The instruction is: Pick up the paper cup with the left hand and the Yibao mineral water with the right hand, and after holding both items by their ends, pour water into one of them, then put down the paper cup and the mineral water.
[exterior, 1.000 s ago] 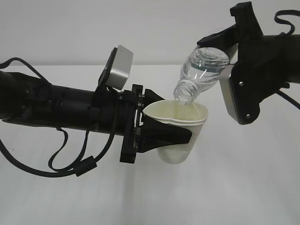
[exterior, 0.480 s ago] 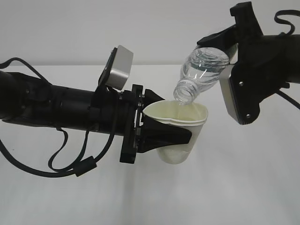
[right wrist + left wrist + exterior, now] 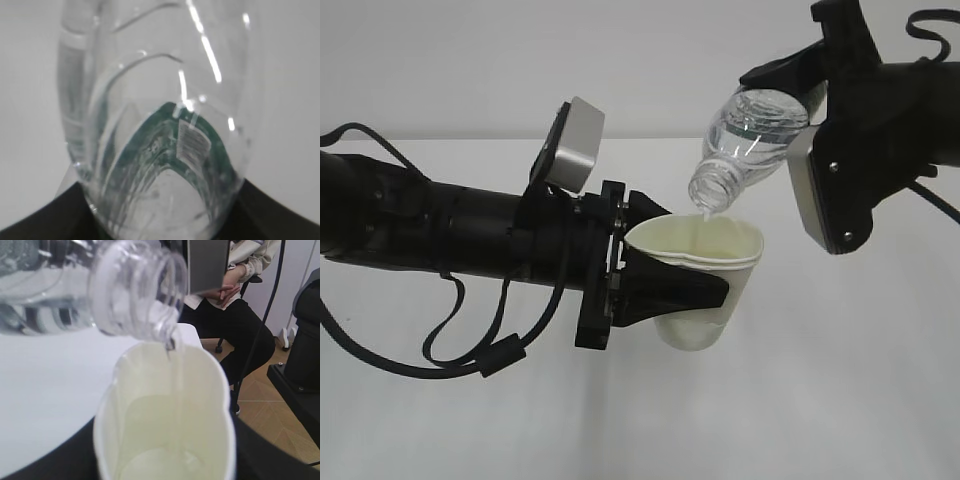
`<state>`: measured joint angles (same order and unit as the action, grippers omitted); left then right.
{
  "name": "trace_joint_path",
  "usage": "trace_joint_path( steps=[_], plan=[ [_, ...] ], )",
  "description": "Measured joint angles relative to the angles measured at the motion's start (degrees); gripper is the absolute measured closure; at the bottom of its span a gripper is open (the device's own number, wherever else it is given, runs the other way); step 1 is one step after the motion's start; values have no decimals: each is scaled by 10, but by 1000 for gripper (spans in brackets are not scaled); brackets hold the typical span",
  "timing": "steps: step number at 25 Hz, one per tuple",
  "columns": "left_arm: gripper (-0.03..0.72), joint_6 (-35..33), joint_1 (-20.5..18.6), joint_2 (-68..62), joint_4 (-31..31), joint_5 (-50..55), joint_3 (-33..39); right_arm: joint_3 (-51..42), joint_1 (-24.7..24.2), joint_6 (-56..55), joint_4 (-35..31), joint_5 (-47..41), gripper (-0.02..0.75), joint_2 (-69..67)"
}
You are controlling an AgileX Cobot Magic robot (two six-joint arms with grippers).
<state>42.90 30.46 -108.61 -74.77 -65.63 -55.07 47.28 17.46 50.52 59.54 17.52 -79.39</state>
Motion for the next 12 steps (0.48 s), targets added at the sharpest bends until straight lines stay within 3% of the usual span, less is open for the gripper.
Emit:
trace_joint_path(
  steps=[12],
  plan=[
    [326,0,0,0,0,0,0,0,0,0,0,2,314,0]
  ],
)
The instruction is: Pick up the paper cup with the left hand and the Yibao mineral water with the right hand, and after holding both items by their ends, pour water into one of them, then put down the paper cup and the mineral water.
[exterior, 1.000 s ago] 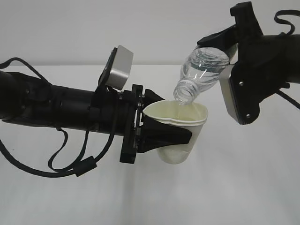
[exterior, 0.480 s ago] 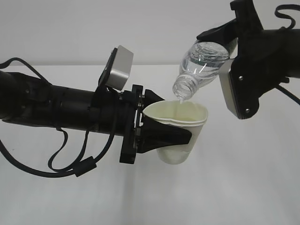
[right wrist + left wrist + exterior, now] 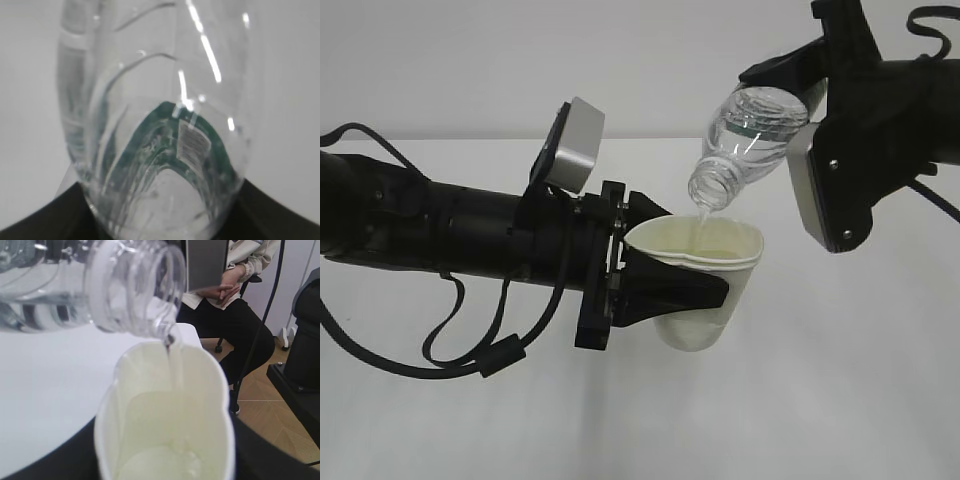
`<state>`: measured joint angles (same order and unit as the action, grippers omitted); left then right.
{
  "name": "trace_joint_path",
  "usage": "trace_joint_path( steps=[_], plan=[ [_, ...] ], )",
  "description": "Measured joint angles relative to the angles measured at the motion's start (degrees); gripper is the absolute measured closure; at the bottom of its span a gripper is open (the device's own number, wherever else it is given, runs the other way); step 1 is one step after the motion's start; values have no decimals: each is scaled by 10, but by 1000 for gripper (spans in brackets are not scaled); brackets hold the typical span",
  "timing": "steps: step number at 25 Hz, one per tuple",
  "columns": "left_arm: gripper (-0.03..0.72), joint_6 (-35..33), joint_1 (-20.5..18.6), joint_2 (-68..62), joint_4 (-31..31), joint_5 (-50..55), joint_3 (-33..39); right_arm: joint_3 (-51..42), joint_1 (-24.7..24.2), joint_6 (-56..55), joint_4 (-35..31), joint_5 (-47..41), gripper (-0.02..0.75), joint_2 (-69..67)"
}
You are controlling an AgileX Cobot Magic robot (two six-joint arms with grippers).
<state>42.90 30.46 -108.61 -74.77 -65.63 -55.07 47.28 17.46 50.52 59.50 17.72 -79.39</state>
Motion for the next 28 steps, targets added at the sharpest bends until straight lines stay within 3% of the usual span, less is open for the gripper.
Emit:
trace_joint_path(
  steps=[28],
  plan=[
    [328,0,0,0,-6,0,0,0,0,0,0,0,315,0]
  ],
)
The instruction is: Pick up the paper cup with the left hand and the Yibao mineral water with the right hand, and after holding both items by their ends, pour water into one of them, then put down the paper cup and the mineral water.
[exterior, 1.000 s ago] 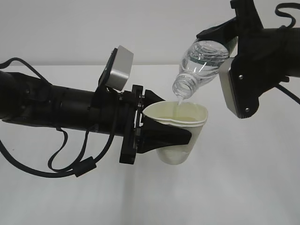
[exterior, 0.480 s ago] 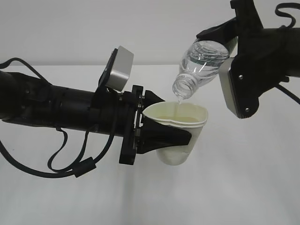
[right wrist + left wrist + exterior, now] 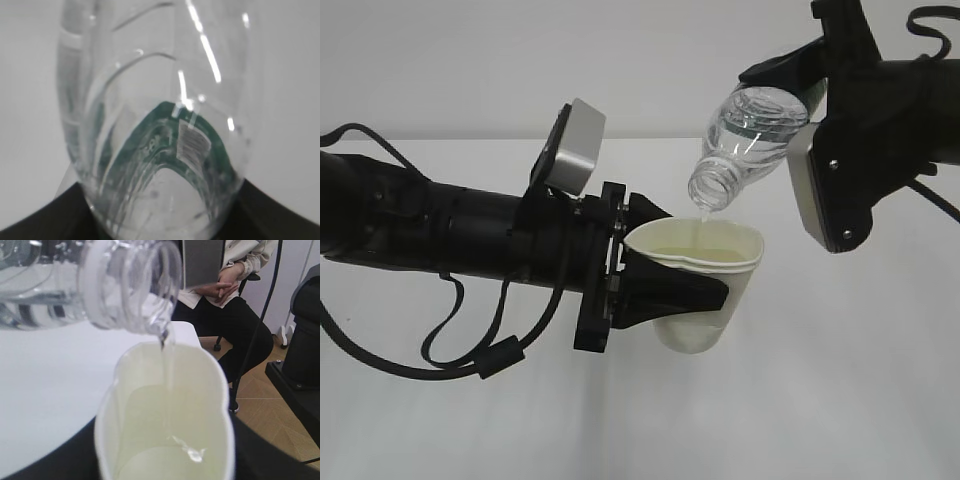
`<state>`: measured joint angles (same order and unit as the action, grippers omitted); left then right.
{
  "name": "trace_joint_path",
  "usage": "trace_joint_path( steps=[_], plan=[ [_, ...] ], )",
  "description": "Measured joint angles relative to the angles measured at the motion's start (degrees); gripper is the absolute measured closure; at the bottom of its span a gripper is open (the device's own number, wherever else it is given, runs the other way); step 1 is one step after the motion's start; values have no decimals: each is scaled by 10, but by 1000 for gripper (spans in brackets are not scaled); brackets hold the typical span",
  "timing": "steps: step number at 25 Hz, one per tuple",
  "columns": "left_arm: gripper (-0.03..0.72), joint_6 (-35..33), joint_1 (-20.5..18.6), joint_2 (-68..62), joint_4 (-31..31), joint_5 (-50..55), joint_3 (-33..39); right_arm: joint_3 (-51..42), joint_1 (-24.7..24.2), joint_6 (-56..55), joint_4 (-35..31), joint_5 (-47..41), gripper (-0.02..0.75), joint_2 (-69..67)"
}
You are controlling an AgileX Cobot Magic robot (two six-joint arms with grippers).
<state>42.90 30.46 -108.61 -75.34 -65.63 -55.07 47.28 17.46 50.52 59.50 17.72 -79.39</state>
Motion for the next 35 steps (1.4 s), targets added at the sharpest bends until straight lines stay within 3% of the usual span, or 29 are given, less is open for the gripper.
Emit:
trace_joint_path(
  steps=[35],
  plan=[
    [328,0,0,0,3,0,0,0,0,-24,-25,4,316,0]
  ],
)
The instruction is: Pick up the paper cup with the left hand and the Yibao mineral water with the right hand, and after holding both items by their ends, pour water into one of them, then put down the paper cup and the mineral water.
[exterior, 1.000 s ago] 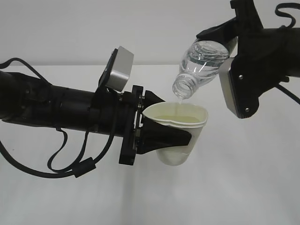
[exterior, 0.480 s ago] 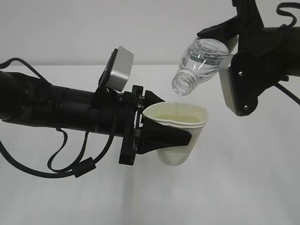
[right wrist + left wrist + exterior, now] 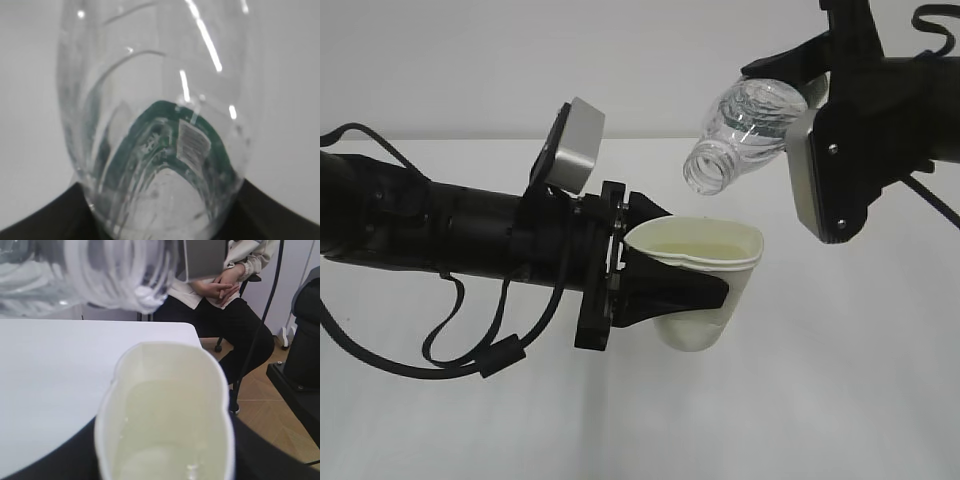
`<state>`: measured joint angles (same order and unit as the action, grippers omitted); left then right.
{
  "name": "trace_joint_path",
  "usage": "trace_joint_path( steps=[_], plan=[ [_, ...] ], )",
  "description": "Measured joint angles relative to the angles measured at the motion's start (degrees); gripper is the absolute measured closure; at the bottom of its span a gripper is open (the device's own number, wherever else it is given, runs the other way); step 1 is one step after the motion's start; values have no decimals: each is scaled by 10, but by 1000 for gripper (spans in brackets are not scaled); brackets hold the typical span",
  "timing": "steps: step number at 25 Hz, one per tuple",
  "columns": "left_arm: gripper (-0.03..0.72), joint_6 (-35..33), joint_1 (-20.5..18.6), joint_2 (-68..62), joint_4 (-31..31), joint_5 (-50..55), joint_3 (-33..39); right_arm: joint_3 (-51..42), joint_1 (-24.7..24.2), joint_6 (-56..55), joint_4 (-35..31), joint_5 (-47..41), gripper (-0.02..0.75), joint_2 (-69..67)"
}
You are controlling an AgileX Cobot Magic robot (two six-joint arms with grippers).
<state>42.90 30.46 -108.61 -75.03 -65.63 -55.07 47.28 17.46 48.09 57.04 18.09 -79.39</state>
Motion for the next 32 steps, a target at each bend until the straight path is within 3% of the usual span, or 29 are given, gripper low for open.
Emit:
trace_joint_path(
  steps=[32],
  plan=[
    [333,-6,0,0,5,0,0,0,0,-120,0,7,318,0]
  ],
)
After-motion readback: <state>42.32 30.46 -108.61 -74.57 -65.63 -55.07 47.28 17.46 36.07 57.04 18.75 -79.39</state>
